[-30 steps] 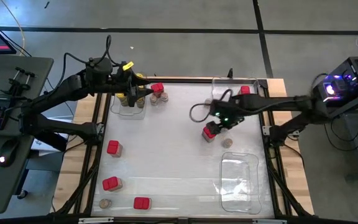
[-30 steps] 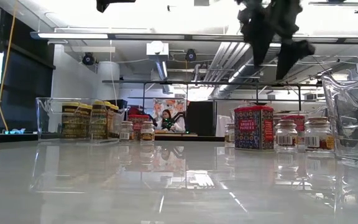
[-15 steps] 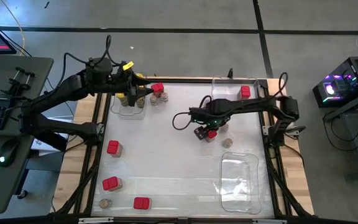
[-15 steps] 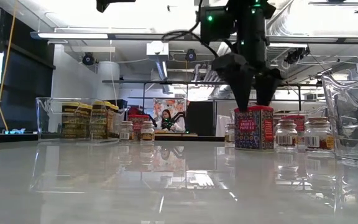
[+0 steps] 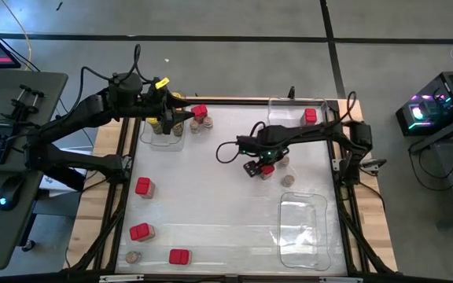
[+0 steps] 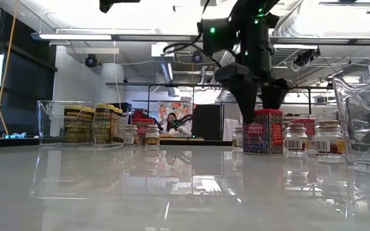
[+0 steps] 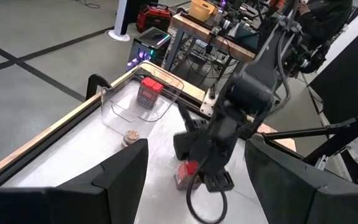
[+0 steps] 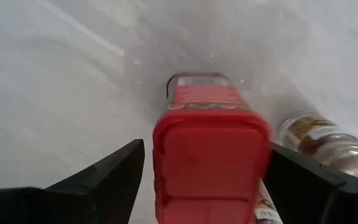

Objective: Sort spices by type
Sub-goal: Put the red seasoning can into the top right transparent bin

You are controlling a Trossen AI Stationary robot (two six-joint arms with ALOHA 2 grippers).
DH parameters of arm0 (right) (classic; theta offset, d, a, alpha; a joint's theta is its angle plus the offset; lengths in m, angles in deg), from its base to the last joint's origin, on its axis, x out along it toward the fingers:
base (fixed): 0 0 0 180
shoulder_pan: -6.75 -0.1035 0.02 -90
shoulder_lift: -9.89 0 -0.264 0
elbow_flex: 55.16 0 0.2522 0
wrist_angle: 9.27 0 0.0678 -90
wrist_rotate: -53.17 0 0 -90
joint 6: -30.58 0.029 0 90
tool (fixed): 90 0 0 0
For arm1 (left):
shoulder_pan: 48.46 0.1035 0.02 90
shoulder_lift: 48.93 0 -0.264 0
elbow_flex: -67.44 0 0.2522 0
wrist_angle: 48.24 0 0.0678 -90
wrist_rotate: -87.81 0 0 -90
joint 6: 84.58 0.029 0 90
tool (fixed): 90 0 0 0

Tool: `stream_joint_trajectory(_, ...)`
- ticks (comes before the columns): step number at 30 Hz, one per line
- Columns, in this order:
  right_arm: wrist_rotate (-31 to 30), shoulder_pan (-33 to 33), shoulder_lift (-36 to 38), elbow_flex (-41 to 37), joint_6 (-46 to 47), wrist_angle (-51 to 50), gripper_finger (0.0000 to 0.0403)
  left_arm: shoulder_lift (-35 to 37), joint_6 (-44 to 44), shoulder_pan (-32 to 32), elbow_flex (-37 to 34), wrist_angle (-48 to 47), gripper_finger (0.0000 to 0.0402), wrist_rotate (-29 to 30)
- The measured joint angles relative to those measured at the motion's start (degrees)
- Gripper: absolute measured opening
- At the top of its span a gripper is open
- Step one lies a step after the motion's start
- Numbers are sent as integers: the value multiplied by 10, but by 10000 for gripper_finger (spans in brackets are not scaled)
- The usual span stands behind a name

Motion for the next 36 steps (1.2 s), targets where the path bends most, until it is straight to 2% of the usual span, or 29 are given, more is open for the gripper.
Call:
stream_joint_trajectory(6,-2,0,-11,0,-3,2,289,0,1,0,0,-9,255,0)
stream_joint_trajectory(11,-3,0,-6,0,-18,-34,208,0,7,0,0,-9,255,0)
stream_joint_trajectory(15,4,3,19,1,-34,-76,211,0,10,0,0,-9,255,0)
stream_joint_trajectory(19,-5,30,77,45,-48,-109,211,0,10,0,0,-9,255,0)
stream_joint_trajectory(22,-42,71,129,95,-53,-126,211,0,11,0,0,-9,255,0)
stream_joint_trajectory(24,-90,107,156,128,-55,-139,211,0,11,0,0,-8,255,4)
stream_joint_trajectory(28,-182,204,168,159,-85,-203,211,0,12,0,0,-8,255,20)
stream_joint_trajectory(31,-183,285,159,145,-107,-183,211,0,11,0,0,-8,255,36)
stream_joint_trajectory(36,-128,390,126,88,-129,-94,211,0,-1,0,0,-8,255,37)
